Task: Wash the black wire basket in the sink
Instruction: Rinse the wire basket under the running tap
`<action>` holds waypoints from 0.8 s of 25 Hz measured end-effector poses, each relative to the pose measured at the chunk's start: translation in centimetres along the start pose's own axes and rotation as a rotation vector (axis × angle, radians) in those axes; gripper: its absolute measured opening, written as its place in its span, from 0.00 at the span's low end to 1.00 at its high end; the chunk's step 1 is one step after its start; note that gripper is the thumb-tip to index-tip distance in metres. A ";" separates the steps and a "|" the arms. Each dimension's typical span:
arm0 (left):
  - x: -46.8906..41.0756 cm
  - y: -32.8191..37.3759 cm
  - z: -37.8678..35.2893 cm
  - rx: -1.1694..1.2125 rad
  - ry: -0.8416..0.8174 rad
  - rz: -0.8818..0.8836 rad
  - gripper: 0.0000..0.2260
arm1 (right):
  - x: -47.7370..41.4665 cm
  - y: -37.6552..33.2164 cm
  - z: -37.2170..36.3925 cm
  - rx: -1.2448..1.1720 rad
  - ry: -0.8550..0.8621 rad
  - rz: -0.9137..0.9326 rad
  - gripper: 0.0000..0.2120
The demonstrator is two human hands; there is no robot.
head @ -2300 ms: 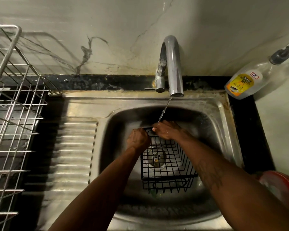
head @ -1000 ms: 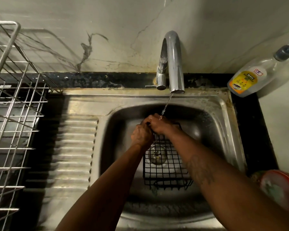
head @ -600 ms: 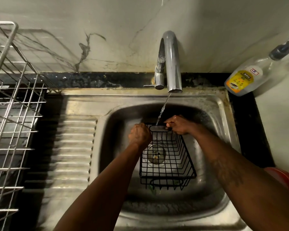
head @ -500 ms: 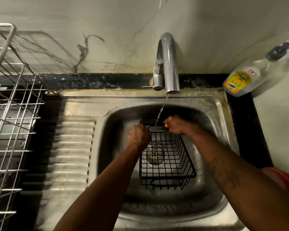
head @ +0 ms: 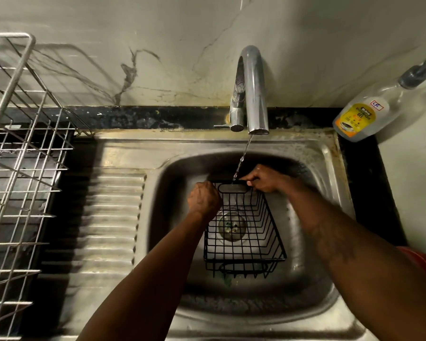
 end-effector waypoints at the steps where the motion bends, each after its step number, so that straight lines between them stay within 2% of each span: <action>1: -0.1 0.1 -0.1 0.008 -0.005 -0.007 0.07 | 0.3 1.4 0.3 0.011 0.014 -0.040 0.15; 4: -0.1 0.8 -0.2 0.000 -0.002 0.005 0.06 | -0.1 1.0 0.4 0.075 0.151 -0.127 0.12; 6: -0.2 0.8 -0.5 -0.003 -0.009 0.013 0.05 | -0.1 -2.4 -0.2 0.065 0.198 -0.097 0.06; 10: 0.1 1.0 -0.6 0.001 -0.005 0.028 0.08 | -0.9 -6.7 -1.1 0.042 0.245 -0.014 0.06; 14: 0.1 1.3 -0.7 -0.033 -0.022 -0.018 0.07 | 0.1 -3.5 -1.4 -0.013 0.225 -0.054 0.09; 17: -0.3 1.0 -0.7 0.004 -0.012 0.006 0.08 | 0.6 0.5 -0.4 -0.002 0.206 -0.155 0.12; 19: -0.4 0.9 -0.4 0.024 -0.003 0.027 0.09 | 1.4 2.1 0.8 0.020 0.288 -0.209 0.15; 20: -0.7 1.0 -0.3 0.024 -0.001 0.026 0.08 | 2.1 1.8 1.1 0.056 0.369 -0.166 0.16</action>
Point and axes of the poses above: each hand's wrist, its own x-axis away from the middle knuckle, its own z-axis out of the back of the hand, y = z × x, the point moved 7 cm from there along -x, towards the middle knuckle, and after that the axes turned 9 degrees about -z, right-handed, at the moved point
